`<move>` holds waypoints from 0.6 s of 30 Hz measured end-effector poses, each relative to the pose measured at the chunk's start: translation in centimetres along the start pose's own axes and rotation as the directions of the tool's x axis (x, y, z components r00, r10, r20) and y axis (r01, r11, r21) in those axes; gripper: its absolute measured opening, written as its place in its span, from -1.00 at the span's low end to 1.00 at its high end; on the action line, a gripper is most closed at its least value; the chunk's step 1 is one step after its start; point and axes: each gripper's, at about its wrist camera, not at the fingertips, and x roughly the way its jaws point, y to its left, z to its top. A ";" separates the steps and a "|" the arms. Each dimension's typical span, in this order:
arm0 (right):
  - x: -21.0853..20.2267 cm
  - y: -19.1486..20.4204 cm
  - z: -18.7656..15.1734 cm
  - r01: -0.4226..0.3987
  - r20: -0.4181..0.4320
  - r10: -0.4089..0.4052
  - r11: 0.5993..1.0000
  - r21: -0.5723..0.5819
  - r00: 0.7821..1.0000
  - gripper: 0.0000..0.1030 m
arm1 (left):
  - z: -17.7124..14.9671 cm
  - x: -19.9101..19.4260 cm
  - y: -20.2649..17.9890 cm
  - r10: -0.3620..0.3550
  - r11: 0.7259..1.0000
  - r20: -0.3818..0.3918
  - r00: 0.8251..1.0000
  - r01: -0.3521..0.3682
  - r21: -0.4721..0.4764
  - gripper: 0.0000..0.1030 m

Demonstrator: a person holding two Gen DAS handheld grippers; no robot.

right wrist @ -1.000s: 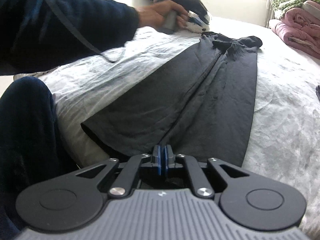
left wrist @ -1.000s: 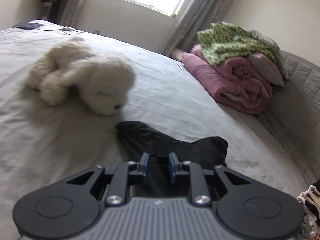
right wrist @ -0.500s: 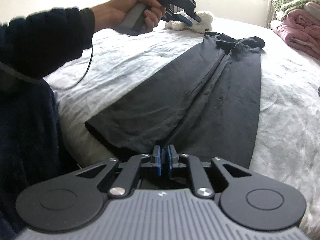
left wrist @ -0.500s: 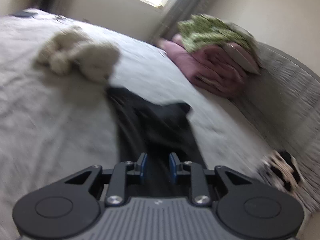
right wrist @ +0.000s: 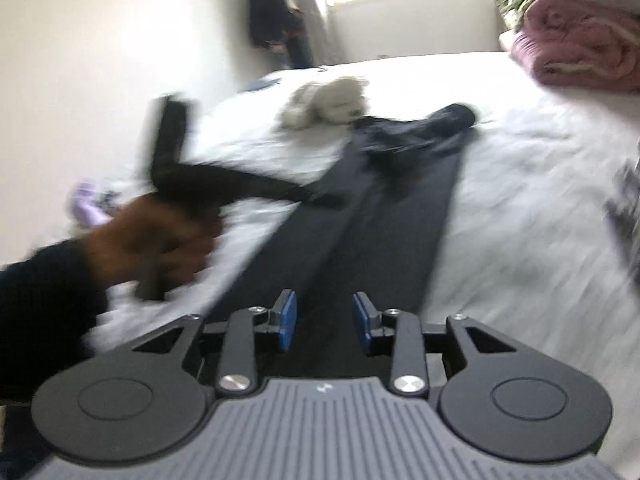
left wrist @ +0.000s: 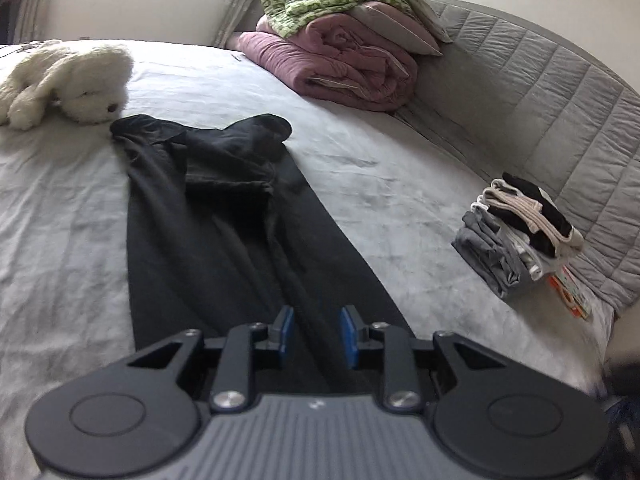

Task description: Fold clothes

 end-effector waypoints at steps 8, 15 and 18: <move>8.6 -3.9 5.0 -0.059 -0.169 0.046 0.996 -0.073 0.985 -0.55 | 0.0 2.1 -0.8 -0.011 0.996 0.003 1.000 0.010 0.089 -0.41; 11.9 -3.5 2.0 -0.060 -0.246 0.010 0.979 -0.196 0.969 -0.97 | -1.5 3.6 -1.4 0.108 0.974 -0.072 0.992 -0.091 0.208 -0.43; 11.2 -4.6 2.3 -0.017 -0.222 -0.020 0.986 -0.164 0.975 -0.96 | -1.3 3.4 -1.1 0.105 0.977 -0.070 0.992 -0.090 0.192 -0.44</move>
